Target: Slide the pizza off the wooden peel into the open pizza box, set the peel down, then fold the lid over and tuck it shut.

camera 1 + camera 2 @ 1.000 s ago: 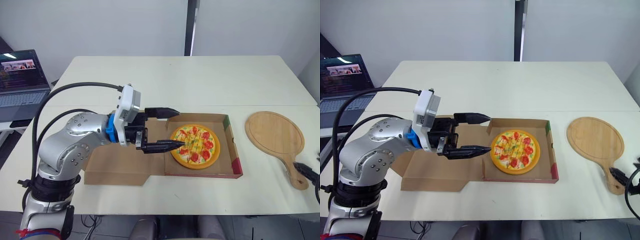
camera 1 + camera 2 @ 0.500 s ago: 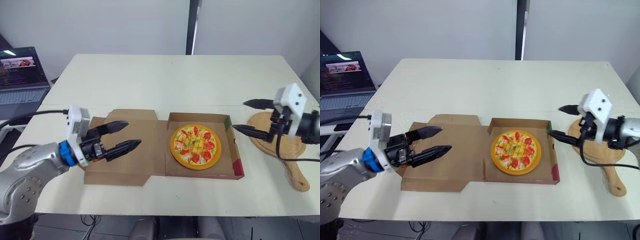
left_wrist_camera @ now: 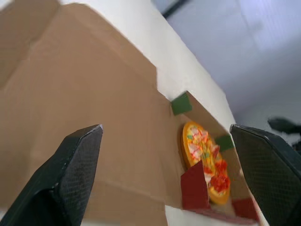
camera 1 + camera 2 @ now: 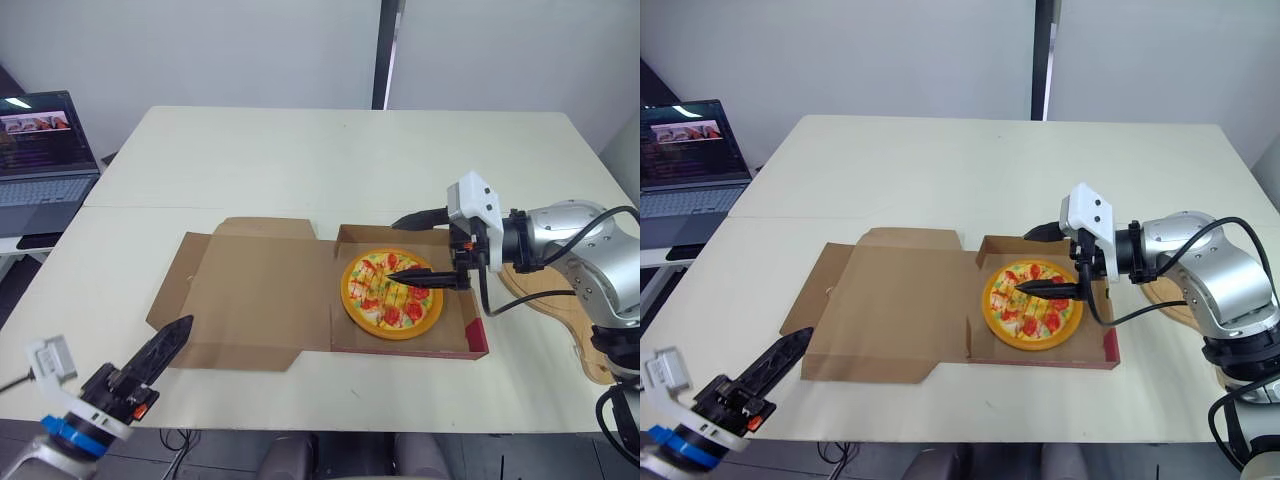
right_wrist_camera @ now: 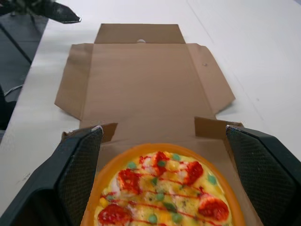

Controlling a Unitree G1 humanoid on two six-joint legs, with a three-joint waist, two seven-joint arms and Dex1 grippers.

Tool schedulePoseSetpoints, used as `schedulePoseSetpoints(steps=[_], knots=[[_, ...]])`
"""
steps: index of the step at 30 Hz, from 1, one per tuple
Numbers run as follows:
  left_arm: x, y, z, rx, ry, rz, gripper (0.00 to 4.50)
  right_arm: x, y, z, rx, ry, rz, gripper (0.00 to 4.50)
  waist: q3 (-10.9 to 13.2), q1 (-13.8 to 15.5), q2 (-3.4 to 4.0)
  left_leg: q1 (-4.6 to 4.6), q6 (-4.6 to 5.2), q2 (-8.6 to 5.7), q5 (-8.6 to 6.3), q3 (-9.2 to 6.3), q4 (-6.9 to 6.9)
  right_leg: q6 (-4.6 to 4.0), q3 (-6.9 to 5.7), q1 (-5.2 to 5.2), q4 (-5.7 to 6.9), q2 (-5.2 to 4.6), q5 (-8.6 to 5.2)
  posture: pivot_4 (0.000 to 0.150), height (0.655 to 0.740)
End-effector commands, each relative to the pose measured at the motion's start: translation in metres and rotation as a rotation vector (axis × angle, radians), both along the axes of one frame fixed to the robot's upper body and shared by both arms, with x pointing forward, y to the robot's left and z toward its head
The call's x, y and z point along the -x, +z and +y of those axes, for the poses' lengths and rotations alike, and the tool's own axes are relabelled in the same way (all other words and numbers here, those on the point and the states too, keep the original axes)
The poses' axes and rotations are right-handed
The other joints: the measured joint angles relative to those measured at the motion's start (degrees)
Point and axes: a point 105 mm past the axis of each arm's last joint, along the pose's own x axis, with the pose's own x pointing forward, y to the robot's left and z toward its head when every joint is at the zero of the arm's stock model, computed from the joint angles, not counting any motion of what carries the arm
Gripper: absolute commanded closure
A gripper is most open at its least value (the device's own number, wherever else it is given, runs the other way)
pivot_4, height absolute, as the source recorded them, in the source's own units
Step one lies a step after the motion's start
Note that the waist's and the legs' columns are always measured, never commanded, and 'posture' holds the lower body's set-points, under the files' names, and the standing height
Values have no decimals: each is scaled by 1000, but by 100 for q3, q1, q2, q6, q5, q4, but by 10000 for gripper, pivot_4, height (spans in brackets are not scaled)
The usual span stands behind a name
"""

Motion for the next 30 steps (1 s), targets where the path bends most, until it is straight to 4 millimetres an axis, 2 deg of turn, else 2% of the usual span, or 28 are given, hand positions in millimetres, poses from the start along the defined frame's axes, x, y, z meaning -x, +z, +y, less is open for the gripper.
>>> schedulePoseSetpoints(steps=[1,5,11,20,24,30], knots=[[9,-14,-7,116,89,77,0,2,11,4,-5,34,-50,293,1,21,-1,1,0,0,0,4,0,-1,2,1,0,0,-1,1500,7400],[12,-26,-8,233,203,116,0,1,11,5,-3,46,-47,293,0,54,-2,0,1,0,0,7,1,-7,0,1,0,2,-5,1500,7400],[4,-39,-5,309,286,130,0,1,14,7,4,62,-52,293,0,59,-3,0,0,0,0,7,1,-9,-1,2,0,4,-6,1500,7400],[-7,-52,-13,367,276,155,0,3,17,11,12,85,-55,293,0,57,-3,0,0,1,0,8,0,-9,-1,1,-1,6,-6,1500,7400],[-15,-50,-18,371,285,144,8383,4,16,12,16,91,-44,0,0,61,-3,0,0,0,0,8,1,-9,0,2,-1,6,-5,1500,7400],[-29,-42,-21,379,311,115,27946,5,16,12,18,92,-39,0,0,63,-3,0,-1,1,1,8,0,-9,0,1,-1,7,-5,1500,7400]])
